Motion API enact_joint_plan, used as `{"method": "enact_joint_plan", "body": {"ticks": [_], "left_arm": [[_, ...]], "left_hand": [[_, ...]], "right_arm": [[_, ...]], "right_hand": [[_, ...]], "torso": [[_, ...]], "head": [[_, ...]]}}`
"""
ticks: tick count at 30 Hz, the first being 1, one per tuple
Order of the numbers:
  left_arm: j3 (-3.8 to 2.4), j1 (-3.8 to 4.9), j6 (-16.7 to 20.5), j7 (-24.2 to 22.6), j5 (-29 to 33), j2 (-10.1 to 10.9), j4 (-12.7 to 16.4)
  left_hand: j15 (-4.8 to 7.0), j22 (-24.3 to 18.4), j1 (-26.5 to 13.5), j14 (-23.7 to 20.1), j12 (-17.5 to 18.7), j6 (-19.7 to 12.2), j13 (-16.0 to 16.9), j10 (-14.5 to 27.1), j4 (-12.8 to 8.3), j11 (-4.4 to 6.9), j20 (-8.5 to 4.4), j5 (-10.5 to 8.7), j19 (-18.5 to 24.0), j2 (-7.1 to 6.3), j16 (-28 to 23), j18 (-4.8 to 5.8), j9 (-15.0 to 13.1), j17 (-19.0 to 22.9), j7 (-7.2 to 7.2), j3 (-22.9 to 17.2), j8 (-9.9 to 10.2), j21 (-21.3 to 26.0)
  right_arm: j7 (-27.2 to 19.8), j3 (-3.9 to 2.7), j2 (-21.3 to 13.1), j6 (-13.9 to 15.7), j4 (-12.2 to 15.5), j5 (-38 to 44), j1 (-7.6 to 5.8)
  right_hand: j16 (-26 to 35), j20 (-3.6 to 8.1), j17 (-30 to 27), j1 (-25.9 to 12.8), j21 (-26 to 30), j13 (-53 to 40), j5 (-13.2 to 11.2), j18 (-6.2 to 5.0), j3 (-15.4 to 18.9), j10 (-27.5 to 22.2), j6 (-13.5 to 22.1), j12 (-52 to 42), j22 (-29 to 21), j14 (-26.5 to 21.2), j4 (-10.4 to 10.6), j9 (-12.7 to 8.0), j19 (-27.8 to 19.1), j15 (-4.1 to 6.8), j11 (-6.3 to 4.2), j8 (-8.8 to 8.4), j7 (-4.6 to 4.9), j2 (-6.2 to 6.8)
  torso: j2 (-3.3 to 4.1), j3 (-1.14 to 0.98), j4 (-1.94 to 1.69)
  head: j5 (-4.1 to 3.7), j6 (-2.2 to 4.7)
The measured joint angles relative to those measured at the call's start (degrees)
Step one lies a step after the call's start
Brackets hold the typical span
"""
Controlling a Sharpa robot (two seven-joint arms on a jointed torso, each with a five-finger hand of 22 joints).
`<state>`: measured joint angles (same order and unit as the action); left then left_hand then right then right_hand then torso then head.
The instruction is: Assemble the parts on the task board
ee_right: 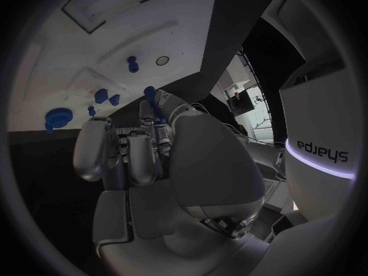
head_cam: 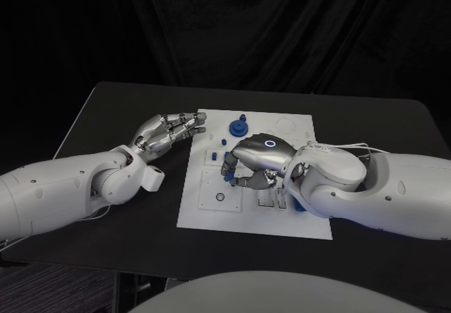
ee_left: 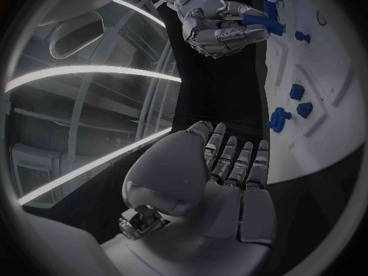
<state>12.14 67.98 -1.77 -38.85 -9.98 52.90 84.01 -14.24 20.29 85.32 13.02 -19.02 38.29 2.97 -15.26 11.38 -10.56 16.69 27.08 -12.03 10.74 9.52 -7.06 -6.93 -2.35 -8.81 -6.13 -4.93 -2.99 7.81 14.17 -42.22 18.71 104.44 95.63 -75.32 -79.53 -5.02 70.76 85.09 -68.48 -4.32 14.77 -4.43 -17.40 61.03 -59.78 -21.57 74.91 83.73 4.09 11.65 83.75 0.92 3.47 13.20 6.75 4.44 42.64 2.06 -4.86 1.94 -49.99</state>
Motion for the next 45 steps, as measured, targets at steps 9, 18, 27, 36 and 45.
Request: {"method": "enact_joint_plan", "body": {"ticks": [9,18,27,36,45], "left_arm": [[0.00,0.00,-0.1,0.0,0.0,0.1,-0.1],[0.00,-0.07,-0.1,0.0,0.0,0.1,-0.2],[0.00,-0.11,-0.1,0.1,0.0,-0.1,-0.3],[0.00,-0.16,-0.1,0.2,0.0,0.1,-0.3],[0.00,-0.18,-0.2,0.3,0.0,0.0,-0.3]], "left_hand": [[0.00,-0.2,-0.3,0.0,0.0,0.0,0.0,-0.2,0.0,-0.20,0.00,-0.29,0.0,-0.27,0.0,0.00,0.0,0.0,0.00,0.0,0.0,0.0],[0.00,-0.2,-0.3,0.0,0.0,0.0,0.0,-0.2,-0.2,-0.20,0.00,-0.53,0.0,-0.27,0.0,0.00,0.0,0.0,0.00,-0.2,0.0,0.0],[0.00,-0.2,-0.3,0.0,0.0,0.0,0.0,-0.2,-0.1,-0.20,0.00,-0.52,0.0,-0.27,0.0,0.00,0.0,0.0,0.00,-0.3,0.0,0.0],[0.00,-0.2,-0.3,0.0,0.0,0.0,0.0,-0.2,0.0,-0.20,0.00,-0.52,0.0,-0.27,0.0,0.00,0.0,0.0,0.00,-0.3,0.0,0.0],[0.00,-0.3,-0.3,0.0,0.0,0.0,0.0,-0.2,0.0,-0.20,0.00,-0.51,0.0,-0.27,0.2,0.00,0.0,0.0,0.00,-0.3,0.0,0.0]], "right_arm": [[-0.3,0.01,2.2,-1.5,-1.3,2.1,0.60],[-0.3,-0.01,3.5,-2.7,-2.6,3.0,1.42],[-0.4,0.01,4.3,-3.1,-3.9,3.3,3.24],[-0.4,0.01,4.4,-3.1,-4.4,3.8,4.17],[-0.7,0.00,4.6,-3.0,-4.3,4.0,4.46]], "right_hand": [[0.0,0.00,0.1,0.0,0.3,0.2,0.0,0.00,0.0,0.0,0.1,0.7,0.0,0.0,0.0,0.0,0.0,0.00,0.00,-0.06,-0.09,0.01],[0.0,0.00,0.3,0.0,0.3,0.1,0.0,-0.01,-0.3,-0.2,0.1,1.1,0.0,0.0,-0.3,0.0,0.0,0.00,0.23,-0.23,-0.09,0.01],[0.0,0.00,0.3,0.0,0.0,0.1,0.0,-0.02,-0.5,-0.2,0.2,1.1,0.0,0.0,-0.5,0.0,0.0,0.00,0.23,-0.11,-0.18,0.01],[0.0,0.00,0.3,0.0,0.0,0.1,0.0,-0.01,-0.5,-0.2,0.1,1.1,0.0,0.0,-0.5,0.0,0.0,0.00,0.23,-0.05,-0.04,0.02],[0.0,0.00,0.2,0.0,-0.3,0.1,0.0,-0.02,-0.5,-0.2,0.0,1.1,0.0,0.0,-0.5,0.0,0.0,0.00,0.23,-0.05,0.23,0.00]], "torso": [[-0.17,0.07,-0.18],[-0.20,0.17,-0.23],[-0.18,0.12,-0.07],[-0.15,0.08,-0.01],[-0.10,0.06,-0.07]], "head": [[0.30,0.00],[0.25,0.00],[0.33,0.00],[0.43,0.00],[0.24,0.00]]}}
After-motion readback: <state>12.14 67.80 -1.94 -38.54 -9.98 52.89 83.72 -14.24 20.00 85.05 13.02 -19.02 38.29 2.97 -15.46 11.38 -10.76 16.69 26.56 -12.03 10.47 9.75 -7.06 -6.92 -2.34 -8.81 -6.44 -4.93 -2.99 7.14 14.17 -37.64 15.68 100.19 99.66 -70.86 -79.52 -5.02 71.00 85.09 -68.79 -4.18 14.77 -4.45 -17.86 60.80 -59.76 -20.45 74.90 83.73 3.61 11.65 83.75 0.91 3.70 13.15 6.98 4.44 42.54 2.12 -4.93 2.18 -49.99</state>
